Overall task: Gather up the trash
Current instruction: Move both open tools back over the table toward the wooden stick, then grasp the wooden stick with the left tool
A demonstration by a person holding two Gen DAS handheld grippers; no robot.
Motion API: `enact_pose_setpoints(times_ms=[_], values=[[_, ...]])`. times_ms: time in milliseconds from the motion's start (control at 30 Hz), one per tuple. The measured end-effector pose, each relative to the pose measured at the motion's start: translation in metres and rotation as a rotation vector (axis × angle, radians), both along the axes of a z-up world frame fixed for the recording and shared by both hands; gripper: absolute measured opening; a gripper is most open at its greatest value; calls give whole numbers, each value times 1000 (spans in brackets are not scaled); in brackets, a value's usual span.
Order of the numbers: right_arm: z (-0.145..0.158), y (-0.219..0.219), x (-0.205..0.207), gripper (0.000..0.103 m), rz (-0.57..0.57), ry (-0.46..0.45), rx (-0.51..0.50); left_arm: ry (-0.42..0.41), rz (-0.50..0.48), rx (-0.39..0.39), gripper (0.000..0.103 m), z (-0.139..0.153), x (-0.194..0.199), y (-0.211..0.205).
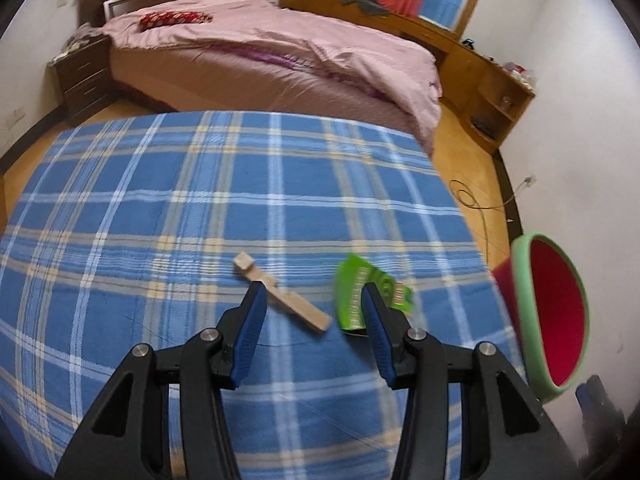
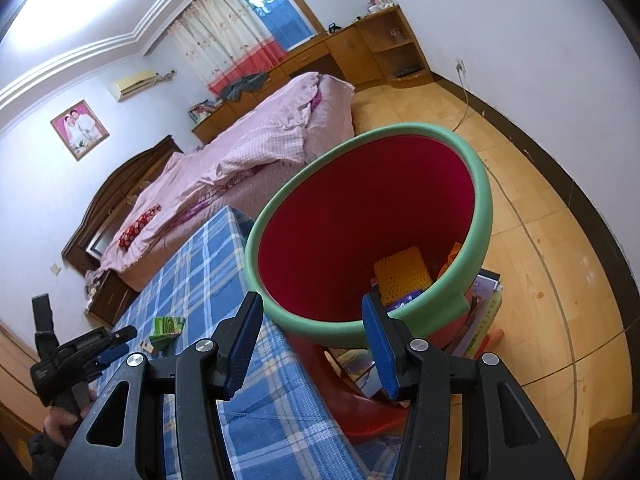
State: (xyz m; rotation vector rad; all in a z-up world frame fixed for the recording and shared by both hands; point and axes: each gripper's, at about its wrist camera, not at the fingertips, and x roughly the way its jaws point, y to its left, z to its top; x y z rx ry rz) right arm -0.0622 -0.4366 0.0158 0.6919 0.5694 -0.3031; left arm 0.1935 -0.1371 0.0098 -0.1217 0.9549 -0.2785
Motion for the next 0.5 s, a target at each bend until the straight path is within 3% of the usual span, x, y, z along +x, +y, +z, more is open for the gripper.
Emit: enact_pose_setpoints(times_ms=[267,500], values=[[-5,5,5,53,7,19,3,33,22,68,49,-20,16,-2],[-8,6,7,53,9,29,6,28,28,51,49,-28,16,-2]])
